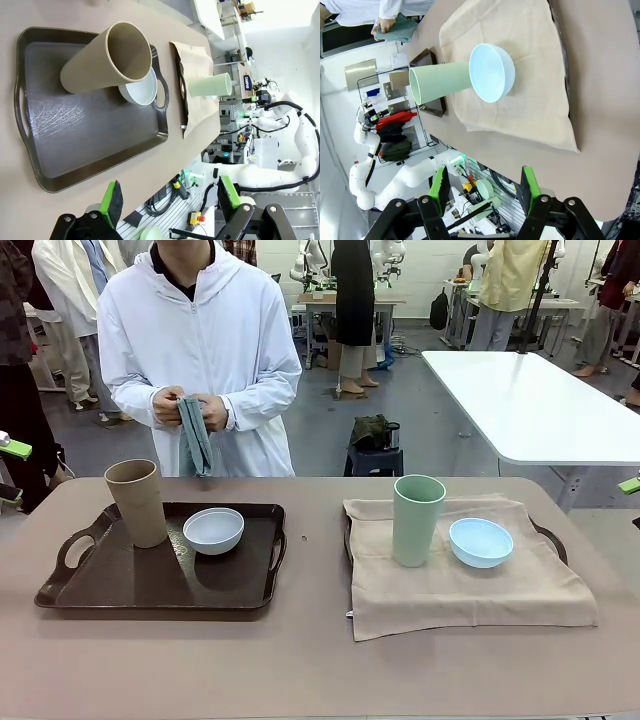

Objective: Set up a tray with a mat and arrange the tableware.
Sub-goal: Pick up the Picnic Bowl and Reusable plastic cup from the Handle tray in front of the human's position and hold them in the air.

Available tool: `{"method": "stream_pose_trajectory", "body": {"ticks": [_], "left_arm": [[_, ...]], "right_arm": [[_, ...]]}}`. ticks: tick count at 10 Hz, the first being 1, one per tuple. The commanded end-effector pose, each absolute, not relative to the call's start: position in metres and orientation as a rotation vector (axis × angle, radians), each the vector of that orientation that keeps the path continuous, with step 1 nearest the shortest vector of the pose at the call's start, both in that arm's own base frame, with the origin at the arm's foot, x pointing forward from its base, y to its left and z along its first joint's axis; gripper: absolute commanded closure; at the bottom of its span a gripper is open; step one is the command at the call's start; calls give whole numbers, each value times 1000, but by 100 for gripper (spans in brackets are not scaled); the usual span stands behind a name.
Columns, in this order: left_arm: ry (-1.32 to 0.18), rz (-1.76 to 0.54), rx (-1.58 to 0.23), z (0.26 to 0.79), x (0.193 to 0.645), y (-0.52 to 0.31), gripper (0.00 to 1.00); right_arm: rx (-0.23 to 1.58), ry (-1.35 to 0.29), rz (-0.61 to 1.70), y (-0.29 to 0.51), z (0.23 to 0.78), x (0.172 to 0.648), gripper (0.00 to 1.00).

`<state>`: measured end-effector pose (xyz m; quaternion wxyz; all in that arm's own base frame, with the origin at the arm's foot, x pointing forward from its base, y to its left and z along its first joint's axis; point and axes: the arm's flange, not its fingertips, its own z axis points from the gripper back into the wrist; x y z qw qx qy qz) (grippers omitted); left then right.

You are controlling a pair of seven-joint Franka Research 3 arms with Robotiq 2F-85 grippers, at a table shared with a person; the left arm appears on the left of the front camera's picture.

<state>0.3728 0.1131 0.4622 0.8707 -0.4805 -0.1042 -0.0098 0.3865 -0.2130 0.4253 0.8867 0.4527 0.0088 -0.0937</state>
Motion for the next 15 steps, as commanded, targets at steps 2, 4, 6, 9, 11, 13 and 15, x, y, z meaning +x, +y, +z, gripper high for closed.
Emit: {"method": "stream_pose_trajectory", "body": {"ticks": [2,4,6,9,11,13,15], "left_arm": [[-216,-7,-1005,463,373,113,0],[-216,-7,-1005,463,373,113,0],[-216,-7,-1005,463,373,113,0],[-216,-7,-1005,463,373,113,0],[-216,-7,-1005,463,373,113,0],[-216,-7,-1005,463,373,113,0],[-217,-21,-1004,462,373,113,0]], "right_arm": [[940,25,-208,-214,425,386,25],[940,25,-208,-214,425,386,25],[940,25,-208,-214,425,386,25],[940,25,-208,-214,425,386,25],[940,25,-208,-214,425,386,25],[940,25,-208,-214,425,386,25],[941,18,-195,-213,425,387,25]]}}
